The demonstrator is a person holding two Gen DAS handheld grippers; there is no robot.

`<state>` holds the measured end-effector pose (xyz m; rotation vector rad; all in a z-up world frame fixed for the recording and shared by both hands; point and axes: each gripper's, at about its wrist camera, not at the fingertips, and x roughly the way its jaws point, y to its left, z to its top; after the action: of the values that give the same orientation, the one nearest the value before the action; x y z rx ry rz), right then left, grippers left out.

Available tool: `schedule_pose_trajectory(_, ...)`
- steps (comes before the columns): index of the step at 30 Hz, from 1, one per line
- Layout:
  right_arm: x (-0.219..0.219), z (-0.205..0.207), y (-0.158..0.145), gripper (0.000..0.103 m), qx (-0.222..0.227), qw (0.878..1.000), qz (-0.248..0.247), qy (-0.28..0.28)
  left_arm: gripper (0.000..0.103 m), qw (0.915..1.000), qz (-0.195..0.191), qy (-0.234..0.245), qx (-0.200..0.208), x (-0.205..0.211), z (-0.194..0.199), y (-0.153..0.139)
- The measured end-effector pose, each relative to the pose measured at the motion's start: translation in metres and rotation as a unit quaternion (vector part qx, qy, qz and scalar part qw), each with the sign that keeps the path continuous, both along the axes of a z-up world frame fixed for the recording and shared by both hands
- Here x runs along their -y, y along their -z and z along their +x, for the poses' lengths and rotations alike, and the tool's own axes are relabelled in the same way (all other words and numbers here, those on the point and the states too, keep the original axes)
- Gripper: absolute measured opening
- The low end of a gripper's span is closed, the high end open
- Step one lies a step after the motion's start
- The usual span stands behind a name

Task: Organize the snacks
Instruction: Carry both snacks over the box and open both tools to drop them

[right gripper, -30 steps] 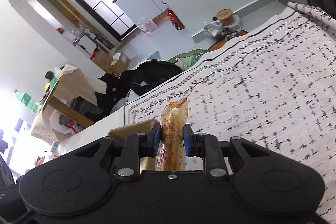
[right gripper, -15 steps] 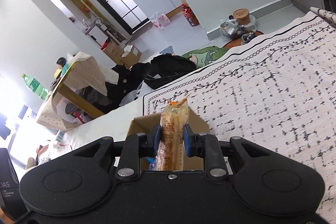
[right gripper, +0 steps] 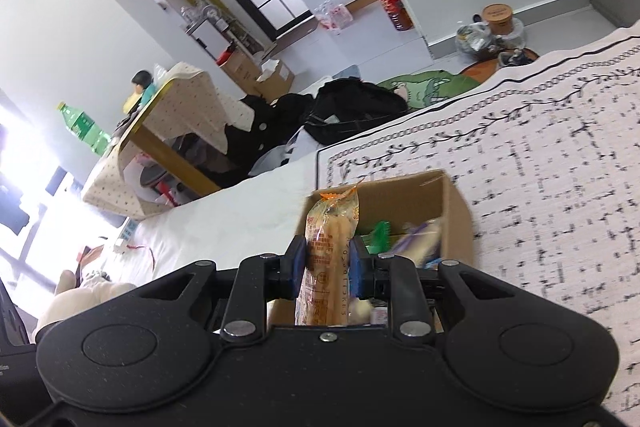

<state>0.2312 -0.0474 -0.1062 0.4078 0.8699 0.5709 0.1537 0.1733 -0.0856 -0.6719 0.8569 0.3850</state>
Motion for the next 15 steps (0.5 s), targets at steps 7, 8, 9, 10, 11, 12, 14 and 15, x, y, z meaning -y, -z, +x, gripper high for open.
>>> schedule_pose_trajectory(7, -0.016, -0.004, 0.003, 0.037, -0.019, 1.000, 0.003, -0.013, 0.065, 0.9999, -0.003, -0.010, 0.004, -0.011, -0.005, 0.000)
schedule_pose_trajectory(8, -0.015, -0.005, 0.002, 0.038, -0.019, 1.000, -0.001, -0.011, 0.067, 0.9999, -0.003, -0.010, 0.004, -0.011, -0.006, 0.000)
schedule_pose_trajectory(9, -0.014, -0.005, 0.001, 0.039, -0.020, 1.000, -0.005, -0.009, 0.070, 0.9999, -0.002, -0.009, 0.004, -0.012, -0.006, 0.000)
schedule_pose_trajectory(10, -0.011, -0.006, 0.000, 0.043, -0.018, 1.000, -0.009, -0.004, 0.071, 1.0000, -0.001, -0.008, 0.005, -0.011, -0.006, 0.000)
schedule_pose_trajectory(11, -0.008, -0.007, -0.002, 0.049, -0.015, 1.000, -0.013, 0.000, 0.073, 1.0000, 0.000, -0.006, 0.005, -0.011, -0.006, -0.001)
schedule_pose_trajectory(12, -0.005, -0.009, -0.004, 0.052, -0.011, 1.000, -0.018, 0.004, 0.074, 1.0000, 0.001, -0.003, 0.006, -0.009, -0.007, -0.002)
schedule_pose_trajectory(14, 0.003, -0.012, -0.009, 0.060, -0.001, 0.999, -0.029, 0.016, 0.077, 1.0000, 0.001, 0.003, 0.006, -0.006, -0.006, -0.004)
schedule_pose_trajectory(15, 0.007, -0.013, -0.010, 0.062, 0.002, 0.999, -0.033, 0.019, 0.080, 1.0000, 0.002, 0.006, 0.006, -0.004, -0.007, -0.005)
